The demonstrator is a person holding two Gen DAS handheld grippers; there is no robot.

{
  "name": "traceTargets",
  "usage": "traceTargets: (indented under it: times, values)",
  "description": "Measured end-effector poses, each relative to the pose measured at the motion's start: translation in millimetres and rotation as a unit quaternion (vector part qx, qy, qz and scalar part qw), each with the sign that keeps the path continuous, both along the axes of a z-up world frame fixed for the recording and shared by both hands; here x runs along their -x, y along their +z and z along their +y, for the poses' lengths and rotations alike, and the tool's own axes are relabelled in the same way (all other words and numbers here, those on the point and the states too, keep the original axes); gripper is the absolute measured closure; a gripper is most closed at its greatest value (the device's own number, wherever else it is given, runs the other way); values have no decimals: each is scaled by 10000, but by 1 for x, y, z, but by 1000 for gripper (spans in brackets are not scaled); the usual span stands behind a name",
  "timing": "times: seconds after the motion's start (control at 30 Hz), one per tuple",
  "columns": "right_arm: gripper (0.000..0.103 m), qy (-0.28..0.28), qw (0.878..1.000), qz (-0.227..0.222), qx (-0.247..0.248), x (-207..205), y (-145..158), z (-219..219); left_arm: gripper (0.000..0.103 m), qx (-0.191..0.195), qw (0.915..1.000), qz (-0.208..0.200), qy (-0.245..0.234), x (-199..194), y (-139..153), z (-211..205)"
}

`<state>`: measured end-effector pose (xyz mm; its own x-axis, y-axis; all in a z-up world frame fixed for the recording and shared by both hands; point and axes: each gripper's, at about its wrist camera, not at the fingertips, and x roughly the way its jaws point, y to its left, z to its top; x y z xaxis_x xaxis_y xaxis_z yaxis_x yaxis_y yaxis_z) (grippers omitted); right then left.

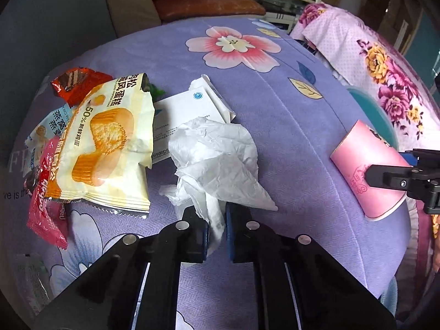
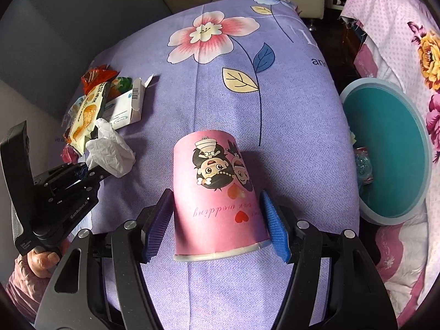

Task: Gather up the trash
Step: 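Grasp the white tissue with the left tool while the right tool holds the pink cup, then carry the tissue and pink cup over the teal bin and release both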

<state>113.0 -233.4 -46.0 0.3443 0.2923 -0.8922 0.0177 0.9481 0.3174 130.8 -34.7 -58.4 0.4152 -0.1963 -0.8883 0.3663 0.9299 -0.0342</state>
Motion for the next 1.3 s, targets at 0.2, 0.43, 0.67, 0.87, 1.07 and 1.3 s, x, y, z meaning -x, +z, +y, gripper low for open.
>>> traceTargets:
  times: [0.2,0.43,0.67,0.87,1.07,1.3]
  values:
    - [42,-231,9996,-165,-70,6,8,-21,93,663,9976,98,-166,13,29,-5]
    - [42,-560,9977,-328,-186,12,15,-53,93,861,9954,119,-402,18,47,-27]
    - [42,-1295,9896,-597,-191,25,32,-129,93,825,9948,113,-584,-2,54,-71]
    - [42,-1896,9790,-747,-42,43,41,-194,93,728,9912,89,-1106,-11,61,-139]
    - [42,-2264,9716,-686,64,52,31,-231,93,646,9850,231,-1586,-12,51,-207]
    - [42,-2456,9682,-475,17,52,5,-250,93,423,9790,439,-1945,-9,23,-264]
